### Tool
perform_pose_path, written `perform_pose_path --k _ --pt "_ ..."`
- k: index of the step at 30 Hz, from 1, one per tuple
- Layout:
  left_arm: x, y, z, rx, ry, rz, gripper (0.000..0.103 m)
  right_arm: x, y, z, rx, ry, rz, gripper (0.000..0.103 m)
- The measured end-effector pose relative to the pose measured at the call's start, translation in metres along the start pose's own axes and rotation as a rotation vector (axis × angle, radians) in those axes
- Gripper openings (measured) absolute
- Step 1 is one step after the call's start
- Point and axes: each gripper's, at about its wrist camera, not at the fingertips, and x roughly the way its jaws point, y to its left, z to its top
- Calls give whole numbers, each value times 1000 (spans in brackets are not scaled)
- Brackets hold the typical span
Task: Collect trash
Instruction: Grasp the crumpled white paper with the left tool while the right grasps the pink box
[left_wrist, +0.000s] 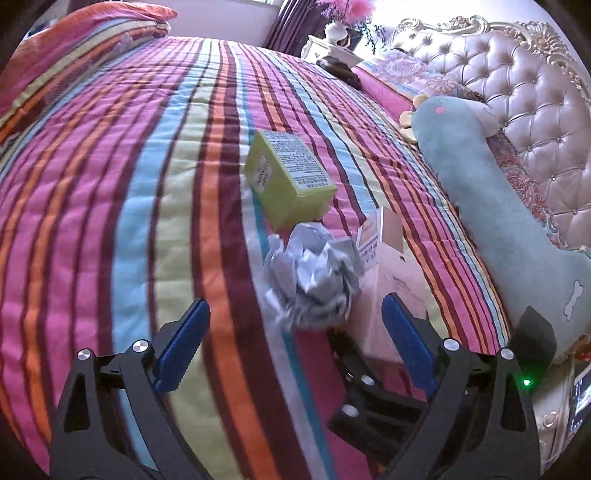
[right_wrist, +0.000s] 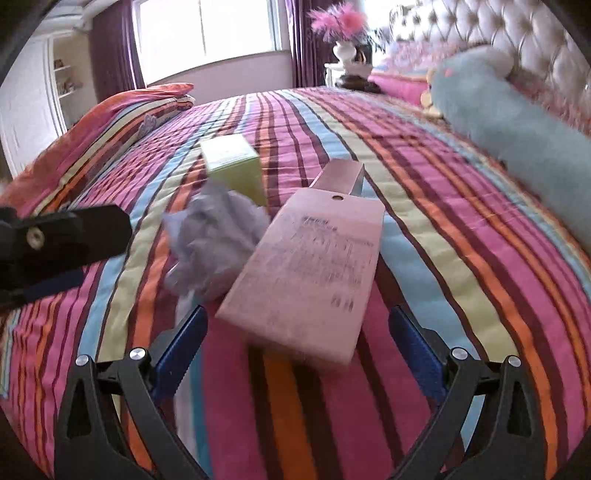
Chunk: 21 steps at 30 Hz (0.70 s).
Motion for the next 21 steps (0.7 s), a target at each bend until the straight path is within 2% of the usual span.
perform_pose_path --k 3,4,5,8,10,12,13,14,16,21 --pt "22 -4 5 14 25 -2 91 1 -22 6 -1 24 49 94" --pt "30 -6 5 18 36 -5 91 1 -25 8 -24 25 41 94" --pt "38 -8 5 17 44 -11 91 0 -29 11 -113 9 6 94" --pt "55 -13 2 5 54 -20 91 3 -30 10 -189 -2 -63 94" --pt "69 -17 -1 16 50 33 91 14 -38 11 -184 43 -50 94" --pt "72 -26 -4 73 8 101 91 18 -47 12 -159 62 -11 93" --pt "75 -29 -5 98 5 134 87 21 -50 15 -147 65 5 93" --pt "75 -31 -7 118 -8 169 76 23 -53 16 -133 65 23 93" --pt "69 -28 -8 124 -29 170 58 27 -66 20 -87 57 59 85" --pt "40 -2 -21 70 -42 129 57 22 -87 20 -43 30 133 74"
